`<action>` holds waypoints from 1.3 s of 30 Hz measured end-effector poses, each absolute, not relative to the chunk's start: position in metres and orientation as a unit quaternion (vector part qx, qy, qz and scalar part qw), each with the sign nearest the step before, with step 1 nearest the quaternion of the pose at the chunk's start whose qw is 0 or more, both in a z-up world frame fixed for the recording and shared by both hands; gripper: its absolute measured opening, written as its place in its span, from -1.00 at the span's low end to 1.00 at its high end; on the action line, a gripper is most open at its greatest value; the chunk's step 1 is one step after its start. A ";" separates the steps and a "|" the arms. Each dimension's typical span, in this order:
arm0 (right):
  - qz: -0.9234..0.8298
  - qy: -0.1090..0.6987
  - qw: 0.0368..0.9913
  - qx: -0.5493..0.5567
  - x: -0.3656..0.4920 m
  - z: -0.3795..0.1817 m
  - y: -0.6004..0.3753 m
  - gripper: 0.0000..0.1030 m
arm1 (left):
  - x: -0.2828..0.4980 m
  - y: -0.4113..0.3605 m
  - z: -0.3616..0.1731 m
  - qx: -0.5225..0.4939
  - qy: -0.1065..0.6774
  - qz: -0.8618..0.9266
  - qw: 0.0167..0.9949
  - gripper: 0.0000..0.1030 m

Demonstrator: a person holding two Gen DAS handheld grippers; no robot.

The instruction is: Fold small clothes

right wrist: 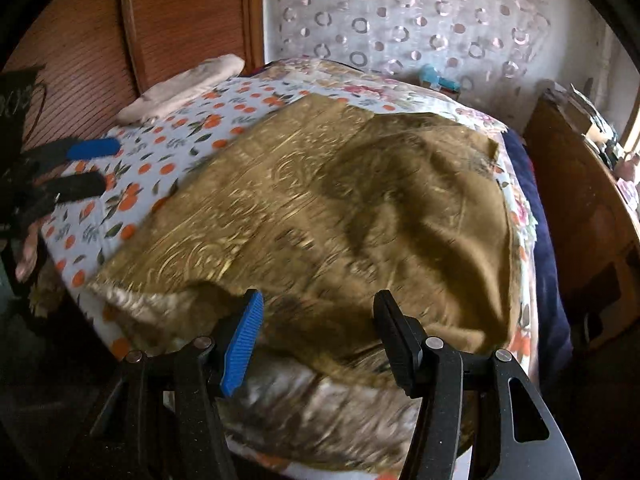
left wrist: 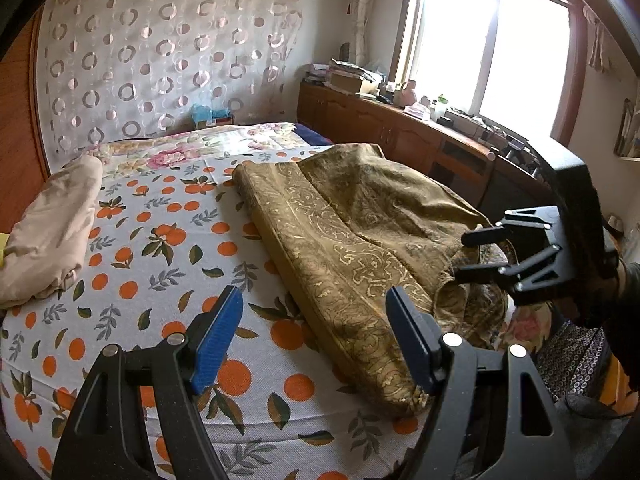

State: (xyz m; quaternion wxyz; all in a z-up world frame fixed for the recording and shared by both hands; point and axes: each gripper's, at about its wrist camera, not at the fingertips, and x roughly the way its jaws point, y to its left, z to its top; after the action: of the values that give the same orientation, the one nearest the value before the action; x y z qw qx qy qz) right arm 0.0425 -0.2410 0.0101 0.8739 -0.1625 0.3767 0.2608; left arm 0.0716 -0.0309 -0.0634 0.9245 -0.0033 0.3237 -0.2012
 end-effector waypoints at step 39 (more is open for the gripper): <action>0.170 0.353 0.911 -0.130 -0.016 0.032 -0.316 -0.78 | 0.069 -0.069 -0.111 0.024 0.405 -0.226 0.886 0.45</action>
State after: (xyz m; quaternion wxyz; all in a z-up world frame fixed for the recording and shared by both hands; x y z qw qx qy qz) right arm -0.0159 -0.3157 0.0324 0.9108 -0.1297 0.3534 0.1696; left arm 0.0688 -0.0690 -0.1107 0.8855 0.0243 0.4051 -0.2260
